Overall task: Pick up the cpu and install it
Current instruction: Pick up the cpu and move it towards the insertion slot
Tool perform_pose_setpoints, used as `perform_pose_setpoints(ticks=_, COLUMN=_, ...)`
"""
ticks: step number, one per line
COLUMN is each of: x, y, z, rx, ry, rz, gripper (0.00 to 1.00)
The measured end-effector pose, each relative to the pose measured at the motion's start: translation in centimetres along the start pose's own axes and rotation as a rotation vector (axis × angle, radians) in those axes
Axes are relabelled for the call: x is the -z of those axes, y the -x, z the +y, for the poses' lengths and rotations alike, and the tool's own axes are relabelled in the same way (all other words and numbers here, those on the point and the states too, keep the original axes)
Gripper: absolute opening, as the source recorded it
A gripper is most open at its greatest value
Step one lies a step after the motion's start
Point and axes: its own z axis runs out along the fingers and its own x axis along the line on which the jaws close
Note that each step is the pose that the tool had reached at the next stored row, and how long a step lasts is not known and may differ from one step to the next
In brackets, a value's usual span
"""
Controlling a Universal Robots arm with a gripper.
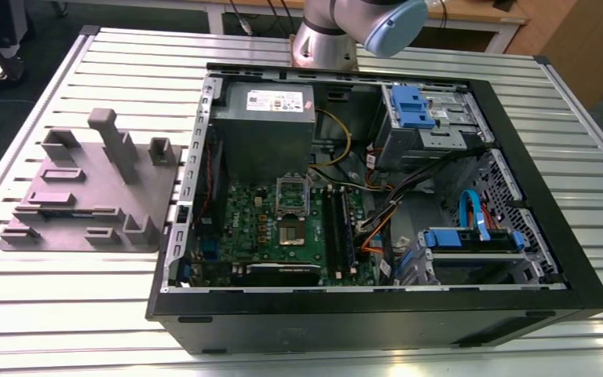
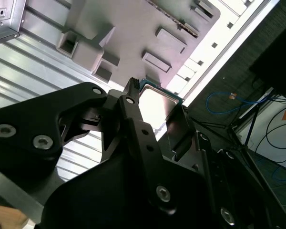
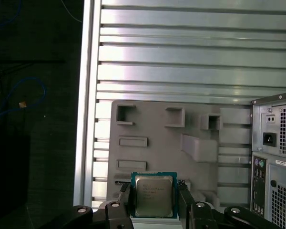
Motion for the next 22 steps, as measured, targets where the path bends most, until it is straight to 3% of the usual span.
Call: perform_pose_setpoints(ticks=22, x=0.01, y=0.59, z=-0.01, rx=0.000, ry=-0.0001, rz=0.0000, gripper=0.47)
